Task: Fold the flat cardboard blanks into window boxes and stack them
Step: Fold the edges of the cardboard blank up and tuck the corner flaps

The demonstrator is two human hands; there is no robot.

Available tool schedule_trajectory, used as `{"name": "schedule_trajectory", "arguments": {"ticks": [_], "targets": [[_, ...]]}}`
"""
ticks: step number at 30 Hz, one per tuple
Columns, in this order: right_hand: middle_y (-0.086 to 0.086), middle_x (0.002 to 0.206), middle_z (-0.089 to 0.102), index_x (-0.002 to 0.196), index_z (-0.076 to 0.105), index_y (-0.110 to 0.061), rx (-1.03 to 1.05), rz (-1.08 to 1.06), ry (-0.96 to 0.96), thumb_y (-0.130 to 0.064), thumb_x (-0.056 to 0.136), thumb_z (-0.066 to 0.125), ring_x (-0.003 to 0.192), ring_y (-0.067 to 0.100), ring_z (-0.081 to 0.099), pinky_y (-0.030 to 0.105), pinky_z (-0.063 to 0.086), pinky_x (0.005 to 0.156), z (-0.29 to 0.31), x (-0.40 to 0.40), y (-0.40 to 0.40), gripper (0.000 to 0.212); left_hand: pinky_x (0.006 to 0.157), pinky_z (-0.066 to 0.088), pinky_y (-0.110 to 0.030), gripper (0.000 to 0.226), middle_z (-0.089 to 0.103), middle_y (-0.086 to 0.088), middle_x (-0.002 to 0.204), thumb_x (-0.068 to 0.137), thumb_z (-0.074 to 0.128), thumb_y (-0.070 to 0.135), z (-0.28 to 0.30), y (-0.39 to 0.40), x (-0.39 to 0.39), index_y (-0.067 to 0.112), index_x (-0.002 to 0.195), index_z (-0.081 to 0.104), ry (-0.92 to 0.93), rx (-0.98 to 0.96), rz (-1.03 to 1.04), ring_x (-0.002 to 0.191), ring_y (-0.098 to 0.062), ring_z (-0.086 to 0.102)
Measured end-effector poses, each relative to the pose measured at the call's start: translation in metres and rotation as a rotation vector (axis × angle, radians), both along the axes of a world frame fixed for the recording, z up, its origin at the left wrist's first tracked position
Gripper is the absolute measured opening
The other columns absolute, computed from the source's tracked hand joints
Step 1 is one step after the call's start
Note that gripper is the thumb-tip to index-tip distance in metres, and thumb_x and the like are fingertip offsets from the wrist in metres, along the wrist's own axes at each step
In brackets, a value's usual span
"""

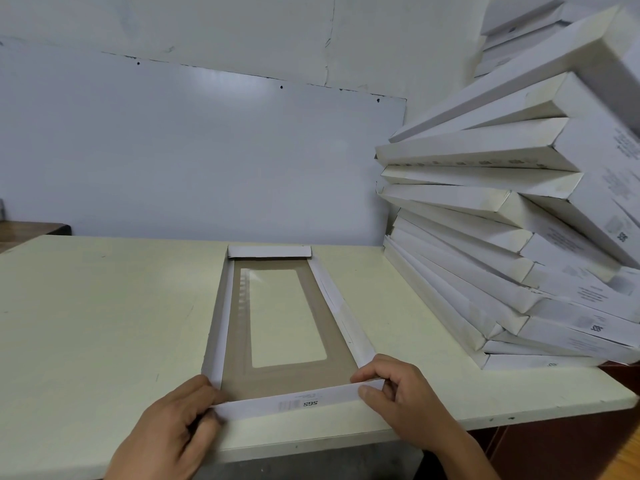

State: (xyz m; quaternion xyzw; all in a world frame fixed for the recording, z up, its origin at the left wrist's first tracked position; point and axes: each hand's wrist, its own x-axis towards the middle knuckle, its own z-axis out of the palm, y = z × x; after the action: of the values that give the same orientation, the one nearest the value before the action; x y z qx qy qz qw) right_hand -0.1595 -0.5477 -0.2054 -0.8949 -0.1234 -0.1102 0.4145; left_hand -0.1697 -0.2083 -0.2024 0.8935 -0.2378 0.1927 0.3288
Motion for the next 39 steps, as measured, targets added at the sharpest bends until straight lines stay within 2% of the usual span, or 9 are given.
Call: {"name": "schedule_trajectory", "arguments": {"ticks": [5,8,12,17,23,34,39], "targets": [[-0.016,0.089,0.066,0.091,0.074,-0.033,-0.028,-0.001,0.004,-0.022,0.086,0.064,0.057,0.014,0.045,0.025,0.043,0.061,0.0017,-0.0003,-0.0002,0.015,0.054,0.044,-0.019,0.025,0.053,0.017,0.077,0.077,0.037,0.034,0.0006,-0.0003,0.0002,0.039,0.082,0.062,-0.013,0.001,0.002,0.060,0.001,0.052],[-0.016,0.090,0.066,0.091,0.074,-0.032,-0.029,0.004,0.008,-0.019,0.087,0.065,0.057,0.014,0.044,0.024,0.043,0.061,0.0027,-0.0006,0.0000,0.016,0.052,0.042,-0.019,0.024,0.052,0.015,0.076,0.076,0.037,0.033,0.0010,-0.0014,-0.0001,0.036,0.075,0.061,-0.016,-0.003,0.005,0.058,-0.004,0.051],[-0.017,0.088,0.065,0.091,0.074,-0.032,-0.036,0.002,0.013,-0.017,0.087,0.065,0.059,0.012,0.048,0.024,0.044,0.063,0.0038,-0.0016,0.0004,0.018,0.052,0.040,-0.016,0.024,0.052,0.016,0.075,0.076,0.037,0.033,0.0030,-0.0025,-0.0013,0.036,0.076,0.060,-0.021,-0.011,0.000,0.059,0.000,0.049],[-0.015,0.088,0.066,0.090,0.074,-0.030,-0.021,0.009,0.017,-0.013,0.085,0.064,0.064,0.004,0.053,0.015,0.040,0.062,0.0041,-0.0020,0.0012,0.021,0.052,0.039,-0.018,0.022,0.050,0.016,0.075,0.076,0.036,0.034,0.0031,-0.0036,-0.0021,0.036,0.076,0.058,-0.025,-0.013,-0.003,0.058,-0.002,0.048],[-0.014,0.088,0.066,0.089,0.073,-0.033,-0.003,0.013,0.015,-0.014,0.082,0.062,0.068,0.006,0.056,0.014,0.041,0.064,0.0023,-0.0016,0.0004,0.023,0.050,0.040,-0.019,0.024,0.049,0.016,0.074,0.076,0.036,0.034,0.0009,-0.0014,-0.0005,0.036,0.073,0.060,-0.024,-0.008,0.011,0.056,-0.004,0.047],[-0.015,0.088,0.067,0.090,0.072,-0.035,-0.007,0.027,0.012,-0.019,0.079,0.059,0.059,0.008,0.047,0.019,0.042,0.060,0.0005,0.0006,-0.0004,0.023,0.051,0.043,-0.021,0.028,0.050,0.015,0.073,0.077,0.037,0.033,-0.0017,0.0004,0.0017,0.033,0.075,0.065,-0.026,0.014,0.012,0.056,-0.003,0.048],[-0.016,0.087,0.066,0.090,0.073,-0.034,-0.001,0.022,0.018,-0.020,0.079,0.059,0.060,0.005,0.050,0.015,0.039,0.060,0.0005,0.0005,0.0001,0.023,0.051,0.043,-0.022,0.031,0.051,0.016,0.074,0.076,0.037,0.033,-0.0014,-0.0007,0.0011,0.033,0.076,0.068,-0.026,0.002,0.014,0.057,-0.004,0.049]]}}
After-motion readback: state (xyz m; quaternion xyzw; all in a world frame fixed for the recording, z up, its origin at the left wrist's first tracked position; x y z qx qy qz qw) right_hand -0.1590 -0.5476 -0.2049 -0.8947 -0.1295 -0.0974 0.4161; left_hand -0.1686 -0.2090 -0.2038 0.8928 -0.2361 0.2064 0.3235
